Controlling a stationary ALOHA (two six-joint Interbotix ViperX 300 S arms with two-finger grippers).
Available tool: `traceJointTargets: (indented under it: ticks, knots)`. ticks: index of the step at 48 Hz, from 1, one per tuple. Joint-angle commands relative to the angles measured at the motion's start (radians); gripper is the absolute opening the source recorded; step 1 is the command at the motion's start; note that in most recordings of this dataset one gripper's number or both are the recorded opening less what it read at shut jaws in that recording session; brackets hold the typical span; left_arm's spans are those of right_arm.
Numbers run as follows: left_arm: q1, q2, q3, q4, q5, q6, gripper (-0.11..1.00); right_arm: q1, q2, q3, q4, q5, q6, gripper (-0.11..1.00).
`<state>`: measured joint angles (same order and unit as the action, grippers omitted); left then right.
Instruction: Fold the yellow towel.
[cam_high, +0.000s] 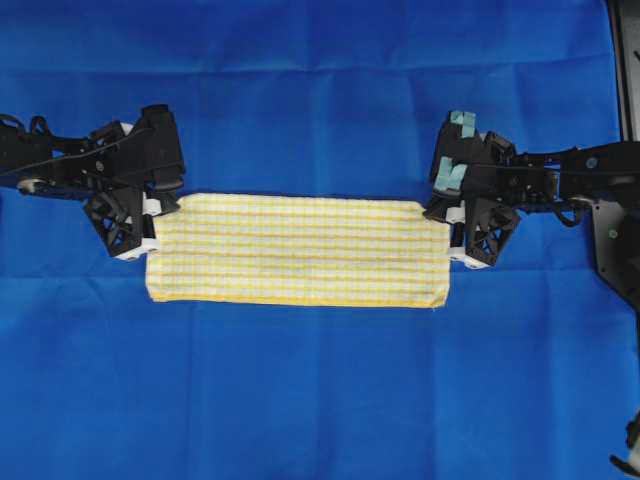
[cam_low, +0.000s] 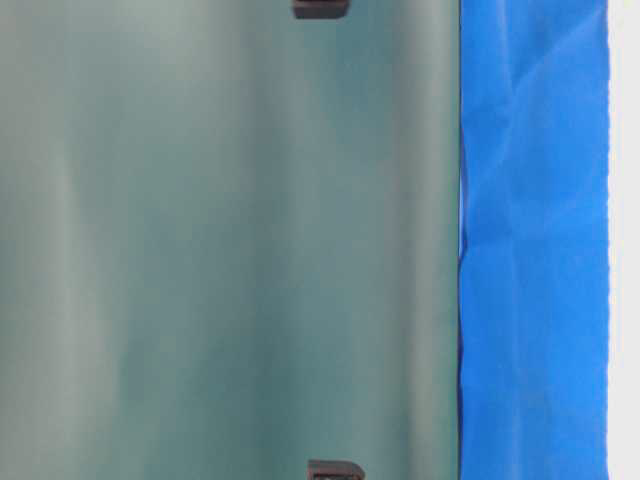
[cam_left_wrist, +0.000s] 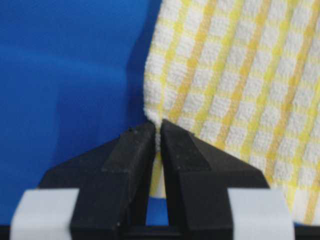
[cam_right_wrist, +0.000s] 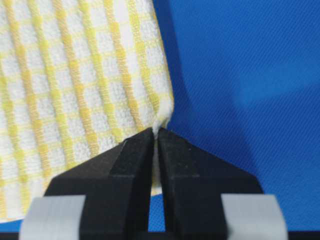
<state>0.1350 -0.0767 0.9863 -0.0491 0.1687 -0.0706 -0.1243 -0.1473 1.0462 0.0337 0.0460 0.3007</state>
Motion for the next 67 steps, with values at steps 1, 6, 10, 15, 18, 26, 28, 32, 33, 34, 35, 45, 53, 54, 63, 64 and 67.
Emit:
traceJointTargets:
  ticks: [1,6,10,15,18,26,28,32,33,34,35,45,53,54,63,64,67]
  knots:
    - [0.0,-0.035,-0.023,0.006,0.031,0.003,0.02,-0.003,-0.048,-0.009,-0.002,0.011,0.0,0.02]
    - [0.0,-0.081,-0.041,0.006,0.072,0.002,0.02,-0.009,-0.097,-0.017,-0.003,0.052,0.0,0.02]
    - [0.0,-0.126,-0.055,0.006,0.103,0.0,0.02,-0.018,-0.155,-0.028,-0.009,0.101,-0.002,0.02]
    - [0.0,-0.198,-0.067,0.006,0.149,0.0,0.02,-0.023,-0.232,-0.043,-0.028,0.158,0.0,0.02]
    - [-0.002,-0.239,-0.069,0.006,0.166,-0.002,0.02,-0.023,-0.276,-0.051,-0.04,0.187,0.0,0.02]
    - [0.0,-0.337,-0.064,0.006,0.184,-0.005,0.02,-0.023,-0.377,-0.067,-0.069,0.25,0.0,0.02]
    - [-0.002,-0.357,-0.064,0.006,0.184,-0.005,0.02,-0.023,-0.393,-0.069,-0.075,0.258,0.002,0.02]
    - [-0.002,-0.38,-0.063,0.006,0.183,-0.006,0.02,-0.023,-0.413,-0.067,-0.083,0.261,0.002,0.02]
    - [0.0,-0.383,-0.061,0.006,0.184,-0.009,0.02,-0.023,-0.414,-0.067,-0.083,0.261,0.002,0.02]
    - [0.0,-0.387,-0.063,0.006,0.184,-0.009,0.02,-0.023,-0.414,-0.067,-0.084,0.259,0.002,0.02]
    - [0.0,-0.388,-0.063,0.006,0.184,-0.009,0.02,-0.023,-0.414,-0.067,-0.084,0.259,0.002,0.02]
    - [0.0,-0.383,-0.066,0.003,0.176,-0.015,0.02,-0.023,-0.405,-0.071,-0.086,0.242,0.003,0.02]
    - [-0.02,-0.387,-0.061,-0.002,0.141,-0.051,0.02,-0.057,-0.399,-0.074,-0.086,0.207,0.005,0.02]
    - [-0.028,-0.387,-0.06,-0.002,0.133,-0.06,0.02,-0.069,-0.396,-0.074,-0.084,0.196,0.005,0.02]
    - [-0.12,-0.379,-0.063,-0.002,0.035,-0.129,0.02,-0.183,-0.342,-0.103,-0.097,0.126,0.003,0.02]
    - [-0.13,-0.376,-0.064,-0.002,0.023,-0.132,0.02,-0.195,-0.333,-0.107,-0.101,0.12,0.003,0.02]
    - [-0.164,-0.37,-0.067,-0.002,-0.014,-0.138,0.02,-0.233,-0.307,-0.123,-0.107,0.107,0.003,0.02]
